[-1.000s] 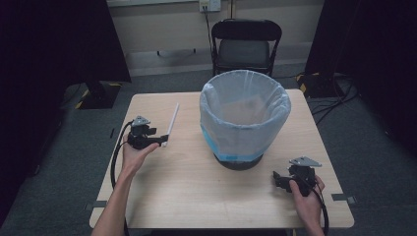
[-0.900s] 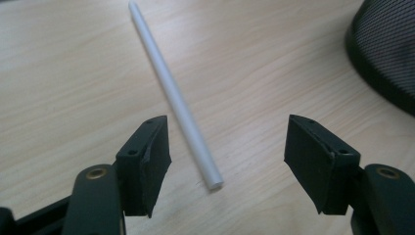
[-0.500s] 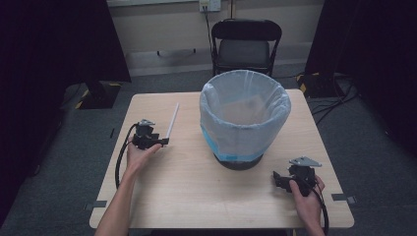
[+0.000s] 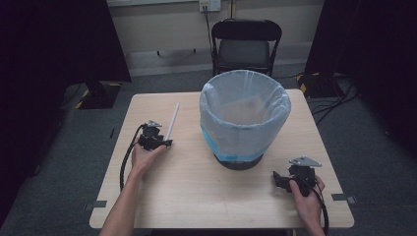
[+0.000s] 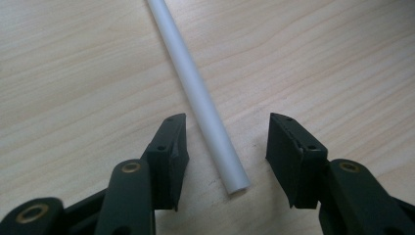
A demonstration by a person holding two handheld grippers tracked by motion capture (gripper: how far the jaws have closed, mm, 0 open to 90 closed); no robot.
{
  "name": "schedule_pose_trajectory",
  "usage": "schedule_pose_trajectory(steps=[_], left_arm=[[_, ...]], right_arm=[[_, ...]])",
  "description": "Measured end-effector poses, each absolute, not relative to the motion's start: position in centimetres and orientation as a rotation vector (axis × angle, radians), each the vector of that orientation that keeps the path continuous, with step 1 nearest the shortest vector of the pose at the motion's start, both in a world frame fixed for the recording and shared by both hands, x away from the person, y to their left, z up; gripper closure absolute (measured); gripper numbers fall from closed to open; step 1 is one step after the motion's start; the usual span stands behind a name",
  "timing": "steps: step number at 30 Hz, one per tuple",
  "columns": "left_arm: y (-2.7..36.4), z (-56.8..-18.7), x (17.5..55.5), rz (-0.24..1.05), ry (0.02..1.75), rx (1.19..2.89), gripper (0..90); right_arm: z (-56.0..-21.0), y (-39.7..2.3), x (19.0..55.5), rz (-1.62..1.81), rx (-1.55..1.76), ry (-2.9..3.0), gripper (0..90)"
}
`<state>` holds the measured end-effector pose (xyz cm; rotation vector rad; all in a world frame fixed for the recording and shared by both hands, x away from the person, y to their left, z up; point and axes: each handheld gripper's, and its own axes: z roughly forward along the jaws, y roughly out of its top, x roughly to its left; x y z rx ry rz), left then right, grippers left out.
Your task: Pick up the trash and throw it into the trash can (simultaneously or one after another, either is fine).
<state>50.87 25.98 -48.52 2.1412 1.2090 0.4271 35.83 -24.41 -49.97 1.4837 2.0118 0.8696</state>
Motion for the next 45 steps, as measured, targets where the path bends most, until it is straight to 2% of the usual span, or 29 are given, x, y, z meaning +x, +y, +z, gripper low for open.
schedule_pose_trajectory(steps=[4,11,19,33,45], left_arm=[[25.7,-48.6,50.8,0.444,1.211,2.137,55.0],[25.5,-48.6,50.6,0.445,1.208,2.122,70.5],[25.7,-48.7,50.1,0.443,1.213,2.103,78.7],[26.1,-48.7,50.2,0.384,1.233,2.070,80.0],[26.1,-47.1,50.0,0.386,1.185,2.048,80.0]], right_arm=[[-50.0,-24.4,35.8,0.870,1.484,2.012,12.9],[-50.0,-24.4,35.8,0.870,1.484,2.012,12.9],[-50.0,-24.4,35.8,0.869,1.484,2.011,12.9],[-50.0,-24.4,35.8,0.870,1.484,2.012,12.9],[-50.0,-24.4,35.8,0.869,1.484,2.012,12.9]])
